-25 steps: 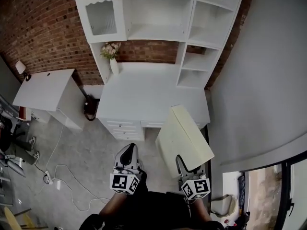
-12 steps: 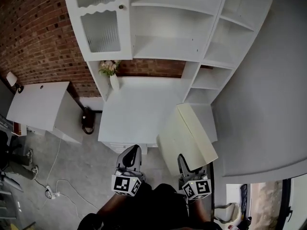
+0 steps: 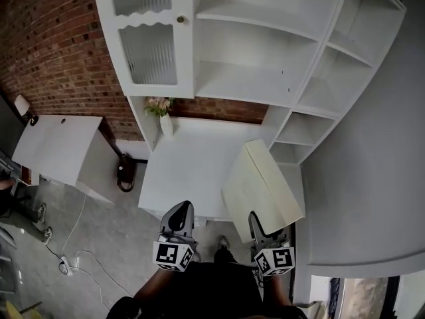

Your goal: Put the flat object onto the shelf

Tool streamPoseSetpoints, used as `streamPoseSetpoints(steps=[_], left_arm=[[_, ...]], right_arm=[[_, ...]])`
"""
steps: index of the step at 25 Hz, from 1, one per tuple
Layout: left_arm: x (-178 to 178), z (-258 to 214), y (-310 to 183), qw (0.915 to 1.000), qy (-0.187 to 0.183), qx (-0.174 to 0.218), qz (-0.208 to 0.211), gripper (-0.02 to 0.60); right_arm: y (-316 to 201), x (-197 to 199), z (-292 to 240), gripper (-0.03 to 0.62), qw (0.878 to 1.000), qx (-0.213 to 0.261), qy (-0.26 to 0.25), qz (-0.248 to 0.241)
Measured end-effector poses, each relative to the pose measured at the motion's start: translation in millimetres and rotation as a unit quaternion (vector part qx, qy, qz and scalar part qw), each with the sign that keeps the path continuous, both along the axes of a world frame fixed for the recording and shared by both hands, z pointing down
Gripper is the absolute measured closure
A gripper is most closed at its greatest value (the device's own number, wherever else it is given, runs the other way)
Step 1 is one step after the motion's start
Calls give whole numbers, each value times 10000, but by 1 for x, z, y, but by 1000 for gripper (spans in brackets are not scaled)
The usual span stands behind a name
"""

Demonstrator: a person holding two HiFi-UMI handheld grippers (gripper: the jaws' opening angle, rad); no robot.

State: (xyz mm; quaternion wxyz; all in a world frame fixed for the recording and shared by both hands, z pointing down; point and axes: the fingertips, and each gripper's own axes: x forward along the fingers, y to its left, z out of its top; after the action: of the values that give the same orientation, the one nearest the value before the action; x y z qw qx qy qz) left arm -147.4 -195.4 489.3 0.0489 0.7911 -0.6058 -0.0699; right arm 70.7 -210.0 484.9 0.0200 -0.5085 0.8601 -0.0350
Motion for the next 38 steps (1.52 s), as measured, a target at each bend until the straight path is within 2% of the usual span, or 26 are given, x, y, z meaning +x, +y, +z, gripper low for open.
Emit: streamPoseSetpoints(steps=[6, 11, 13, 16, 18, 20, 23, 25, 29, 31, 35, 38], left_arm=[[-2, -7, -34, 9998, 87, 33, -180, 561], [7, -3, -59, 9998, 109, 26, -133, 561], [7, -1, -67, 9999, 131, 4, -103, 561], [5, -1, -74, 9998, 169, -3, -118, 562], [4, -3, -80, 9998, 152, 28, -121, 563], [3, -3, -85, 9998, 142, 44, -103, 563], [3, 1, -86, 9998, 187, 2, -107, 563], [2, 0, -88, 9997, 191, 15, -124, 563], [3, 0, -85, 9998, 173, 4, -112, 563], [5, 0, -83, 9998, 196, 6, -104, 563], [2, 1, -82, 9998, 150, -25, -133, 563], [1, 4, -79, 9997, 165, -65, -172, 563]], right_arm=[[-40, 0, -31, 309, 9983, 321, 441, -191], [-59, -3, -72, 309, 9908, 835, 978, -421], [-63, -4, -87, 309, 9844, 1003, 1378, -442], [-69, -4, -98, 309, 9703, 759, 2258, -416], [-79, -4, -113, 309, 9600, 855, 2649, -291], [-90, -8, -132, 309, 9404, 1386, 3103, -94], [-105, -18, -157, 309, 8872, 2249, 4023, 212], [-120, -26, -166, 309, 8561, 2479, 4514, 420], [-153, -42, -165, 309, 8021, 2668, 5303, 656], [-173, -49, -159, 309, 7811, 2678, 5600, 675], [-213, -61, -143, 310, 7468, 2600, 6079, 717], [-240, -71, -125, 310, 7275, 2475, 6367, 641]])
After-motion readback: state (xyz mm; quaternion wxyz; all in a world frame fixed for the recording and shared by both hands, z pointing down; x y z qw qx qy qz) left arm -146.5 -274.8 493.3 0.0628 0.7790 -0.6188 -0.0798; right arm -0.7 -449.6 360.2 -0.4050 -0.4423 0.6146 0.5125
